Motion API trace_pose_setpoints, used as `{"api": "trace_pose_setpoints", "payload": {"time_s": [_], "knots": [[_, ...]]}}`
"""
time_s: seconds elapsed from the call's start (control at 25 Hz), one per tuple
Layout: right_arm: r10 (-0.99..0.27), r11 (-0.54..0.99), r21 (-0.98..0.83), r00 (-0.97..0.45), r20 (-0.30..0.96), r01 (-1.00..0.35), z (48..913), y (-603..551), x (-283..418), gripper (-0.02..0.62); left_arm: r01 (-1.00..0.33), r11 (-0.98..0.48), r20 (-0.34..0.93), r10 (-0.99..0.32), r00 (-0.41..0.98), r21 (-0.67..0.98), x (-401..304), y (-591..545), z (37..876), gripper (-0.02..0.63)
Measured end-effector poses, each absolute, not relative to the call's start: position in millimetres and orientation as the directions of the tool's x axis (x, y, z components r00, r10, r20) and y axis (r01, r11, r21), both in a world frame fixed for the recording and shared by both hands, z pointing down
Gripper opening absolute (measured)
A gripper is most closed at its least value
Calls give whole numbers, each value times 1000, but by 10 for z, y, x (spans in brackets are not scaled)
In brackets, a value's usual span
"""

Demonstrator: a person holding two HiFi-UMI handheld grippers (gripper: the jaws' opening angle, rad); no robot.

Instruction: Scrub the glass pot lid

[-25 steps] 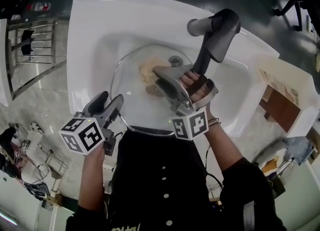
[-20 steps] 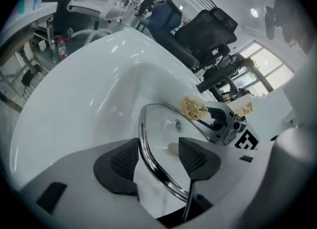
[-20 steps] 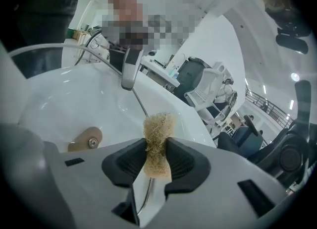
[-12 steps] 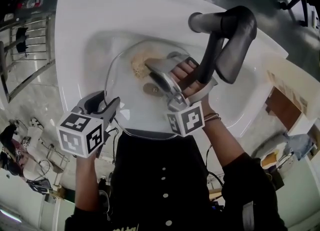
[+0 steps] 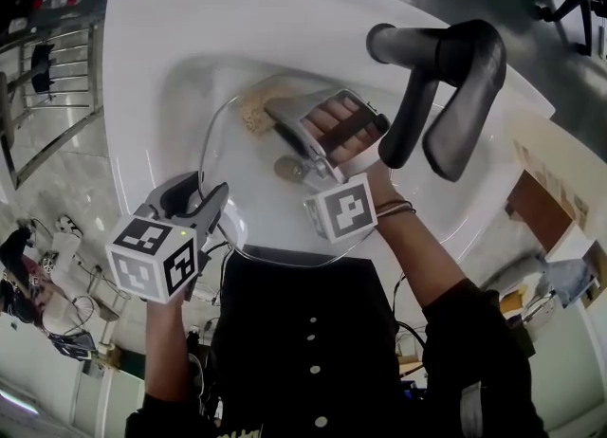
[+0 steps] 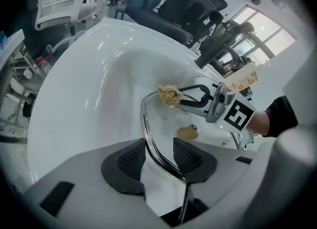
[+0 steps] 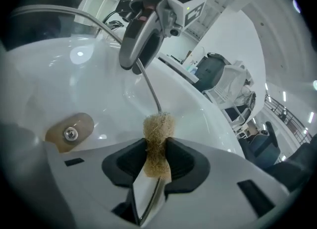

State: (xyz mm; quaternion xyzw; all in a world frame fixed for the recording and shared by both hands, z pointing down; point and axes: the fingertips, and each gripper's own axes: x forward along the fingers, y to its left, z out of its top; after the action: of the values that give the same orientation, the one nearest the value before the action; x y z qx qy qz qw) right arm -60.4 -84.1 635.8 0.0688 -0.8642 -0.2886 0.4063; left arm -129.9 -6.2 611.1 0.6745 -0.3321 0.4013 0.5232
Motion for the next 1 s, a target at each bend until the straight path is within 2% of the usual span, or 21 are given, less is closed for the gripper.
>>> {"api": "trace_pose_setpoints", "payload": {"time_s": [0.32,1.0], "knots": [[-286,886,446,-611,738,124,6442,-835,-562,132,-870,-223,888,-37,458,439,-1301,-73,6104,193],[-242,909,365,-454,857,204,6557,-686,124,130,-869,-225,885,-50,463,441,-1292,-73,6092,192]]}}
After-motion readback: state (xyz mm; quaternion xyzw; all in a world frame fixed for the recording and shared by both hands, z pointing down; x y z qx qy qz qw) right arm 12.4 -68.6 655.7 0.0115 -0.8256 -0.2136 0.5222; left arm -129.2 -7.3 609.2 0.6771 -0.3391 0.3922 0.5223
